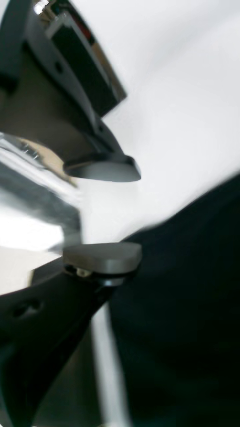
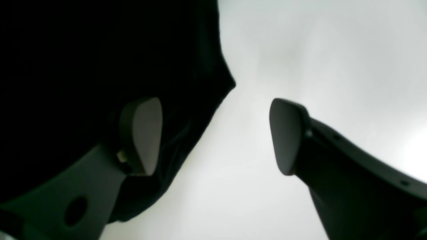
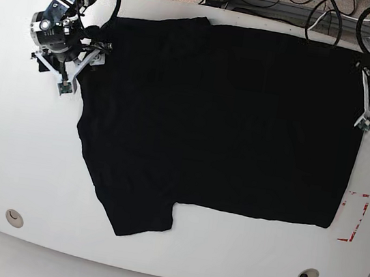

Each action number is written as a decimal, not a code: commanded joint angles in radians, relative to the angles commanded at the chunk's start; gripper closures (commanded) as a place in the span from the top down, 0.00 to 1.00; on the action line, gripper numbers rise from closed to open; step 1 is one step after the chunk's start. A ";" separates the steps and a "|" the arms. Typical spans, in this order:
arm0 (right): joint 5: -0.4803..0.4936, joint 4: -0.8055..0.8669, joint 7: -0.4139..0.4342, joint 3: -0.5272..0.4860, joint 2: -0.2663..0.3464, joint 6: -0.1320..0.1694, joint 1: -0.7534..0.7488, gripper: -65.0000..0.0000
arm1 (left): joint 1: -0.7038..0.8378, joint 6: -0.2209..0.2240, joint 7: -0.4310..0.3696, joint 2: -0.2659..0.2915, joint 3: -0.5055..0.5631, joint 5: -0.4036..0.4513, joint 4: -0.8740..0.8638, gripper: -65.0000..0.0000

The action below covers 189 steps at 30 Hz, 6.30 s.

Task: Layout the t-shirt on the table in an organized manner, then fold the t-shirt properly
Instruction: 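Release and move both grippers onto the shirt body to grasp, then drag the shirt body with the right gripper toward its sleeve side, then pull the shirt's shoulder with the right gripper toward the collar edge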

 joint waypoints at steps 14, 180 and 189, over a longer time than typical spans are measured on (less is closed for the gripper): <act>0.000 -0.005 0.002 -0.078 -0.040 0.000 0.008 0.18 | -0.123 0.000 -0.224 0.103 0.091 0.002 -0.114 0.31; 0.000 -0.264 0.020 -0.212 -0.091 0.000 0.203 0.75 | -0.213 0.000 -0.414 0.095 0.221 0.135 -0.489 0.33; 0.000 -0.301 0.048 -0.212 -0.089 0.000 0.203 0.43 | -0.212 0.000 -0.414 0.094 0.221 0.135 -0.489 0.33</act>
